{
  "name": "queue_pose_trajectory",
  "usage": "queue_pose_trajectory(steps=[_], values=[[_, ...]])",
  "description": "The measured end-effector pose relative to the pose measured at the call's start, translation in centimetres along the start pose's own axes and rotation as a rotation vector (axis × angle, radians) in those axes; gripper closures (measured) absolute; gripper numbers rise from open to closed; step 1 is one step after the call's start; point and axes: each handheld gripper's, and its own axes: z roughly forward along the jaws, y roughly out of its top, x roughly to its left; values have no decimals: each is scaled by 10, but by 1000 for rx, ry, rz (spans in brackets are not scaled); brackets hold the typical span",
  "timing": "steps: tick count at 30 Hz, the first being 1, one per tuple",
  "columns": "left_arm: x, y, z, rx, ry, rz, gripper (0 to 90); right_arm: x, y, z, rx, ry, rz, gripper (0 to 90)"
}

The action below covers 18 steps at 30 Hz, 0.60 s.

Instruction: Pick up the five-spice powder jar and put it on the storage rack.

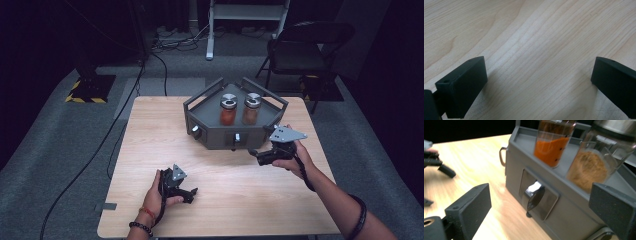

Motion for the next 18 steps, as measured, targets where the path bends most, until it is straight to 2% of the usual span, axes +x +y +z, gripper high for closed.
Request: queue_pose_trajectory(steps=[9, 18], values=[[0, 0, 0, 0, 0, -1, 3, 5, -14, 1, 68, 29, -21, 39], [0, 0, 0, 0, 0, -1, 3, 10, -27, 0, 118, 24, -32, 40]])
